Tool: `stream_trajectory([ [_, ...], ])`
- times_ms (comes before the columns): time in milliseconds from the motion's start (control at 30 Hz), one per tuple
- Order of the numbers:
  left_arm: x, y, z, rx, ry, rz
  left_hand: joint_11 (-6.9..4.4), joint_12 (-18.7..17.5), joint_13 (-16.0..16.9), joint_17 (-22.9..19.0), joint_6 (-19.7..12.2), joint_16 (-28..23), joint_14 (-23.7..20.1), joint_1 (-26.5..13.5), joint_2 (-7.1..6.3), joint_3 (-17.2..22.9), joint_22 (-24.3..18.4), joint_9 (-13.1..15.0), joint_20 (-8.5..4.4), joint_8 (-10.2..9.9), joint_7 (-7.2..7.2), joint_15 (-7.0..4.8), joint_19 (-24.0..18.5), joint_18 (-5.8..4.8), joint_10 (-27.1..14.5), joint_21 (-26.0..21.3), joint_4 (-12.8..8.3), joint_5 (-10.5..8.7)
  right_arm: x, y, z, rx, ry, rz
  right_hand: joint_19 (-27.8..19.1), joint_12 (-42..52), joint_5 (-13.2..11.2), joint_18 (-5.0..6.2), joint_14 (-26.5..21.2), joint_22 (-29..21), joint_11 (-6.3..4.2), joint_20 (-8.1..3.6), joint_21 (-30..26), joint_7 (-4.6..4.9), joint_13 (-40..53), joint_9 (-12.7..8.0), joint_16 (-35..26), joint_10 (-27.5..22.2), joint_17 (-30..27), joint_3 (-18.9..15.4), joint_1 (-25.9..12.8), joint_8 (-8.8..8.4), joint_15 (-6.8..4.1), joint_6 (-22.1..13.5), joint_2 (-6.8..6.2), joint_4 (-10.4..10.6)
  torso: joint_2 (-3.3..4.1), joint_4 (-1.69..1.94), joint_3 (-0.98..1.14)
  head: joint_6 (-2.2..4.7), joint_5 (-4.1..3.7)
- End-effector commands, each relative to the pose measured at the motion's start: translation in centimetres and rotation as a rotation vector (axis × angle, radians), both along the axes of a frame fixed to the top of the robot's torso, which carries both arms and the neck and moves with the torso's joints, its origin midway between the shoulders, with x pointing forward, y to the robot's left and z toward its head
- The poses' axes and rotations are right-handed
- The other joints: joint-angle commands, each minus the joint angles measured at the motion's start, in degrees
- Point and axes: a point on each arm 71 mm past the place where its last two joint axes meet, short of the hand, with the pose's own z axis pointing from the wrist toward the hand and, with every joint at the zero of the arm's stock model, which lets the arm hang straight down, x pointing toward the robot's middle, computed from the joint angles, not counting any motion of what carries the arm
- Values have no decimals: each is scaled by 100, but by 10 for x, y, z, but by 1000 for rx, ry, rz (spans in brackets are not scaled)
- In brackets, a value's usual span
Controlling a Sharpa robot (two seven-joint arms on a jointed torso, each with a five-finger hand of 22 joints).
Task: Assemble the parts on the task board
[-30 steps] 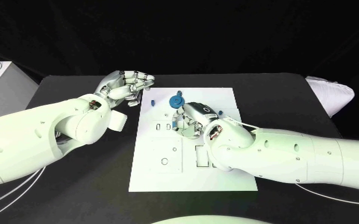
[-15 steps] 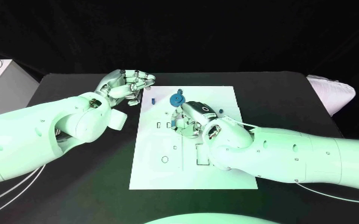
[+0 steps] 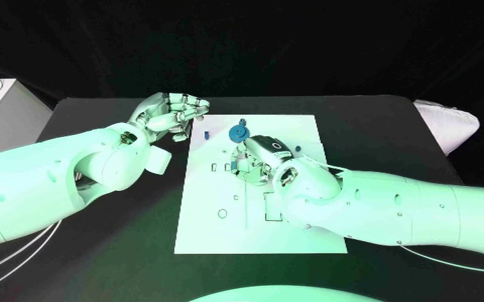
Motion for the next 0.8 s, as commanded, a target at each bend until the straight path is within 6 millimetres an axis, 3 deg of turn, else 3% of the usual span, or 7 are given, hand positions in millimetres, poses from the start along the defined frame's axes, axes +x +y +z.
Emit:
stream_trajectory([
  [33, -1, -2, 0, -1, -1, -21, -15, 30, 8, 14, -43, 25, 32, -68, 10, 36, 10, 9, -11, 28, 2, -3, 34, -33, -38, 26, -10, -30, 0, 0, -3, -31, 9, 8, 600, 27, -34, -82, 552, 1508, -21, -18, 27, 13, 1508, 0, -3, 595, 1362, -29, -70, 23, -26, -57, -11, -5, -1, 3, -2, -9, -1],
  [233, -1, -2, 0, 0, 0, -21, -15, 30, 8, 14, -43, 25, 32, -68, 10, 36, 10, 9, -11, 28, 2, -3, 34, -33, -38, 26, -10, -30, 1, -1, -4, -28, 6, 4, 600, 19, -62, -82, 547, 1508, 60, 27, 27, 109, 1501, -63, -11, 587, 1341, -81, -152, -98, 37, -325, -88, 15, 1, -1, 4, -20, 17],
  [700, 0, -1, 0, 4, 3, -19, -16, 57, 19, 30, -53, 34, 39, -59, 13, 47, 18, 9, -11, 38, 0, -4, 41, -35, -48, 32, -14, -29, 1, -1, -3, -12, -3, 11, 600, -138, -186, -82, 531, 1508, 102, 71, 27, 151, 1367, -90, -35, 449, 1273, -182, -229, -134, 79, -420, -126, 62, 0, 1, 6, -22, 5],
  [800, 0, -1, 0, 6, 3, -19, -18, 68, 24, 34, -57, 36, 41, -50, 15, 55, 19, 9, -12, 43, 0, -5, 42, -35, -53, 33, -20, -28, 1, -1, -3, -6, -6, 13, 600, -290, -331, -82, 525, 1508, 134, 101, 27, 184, 1240, -123, -43, 313, 1254, -314, -269, -193, 109, -558, -146, 113, 1, -1, 3, -20, 8],
])
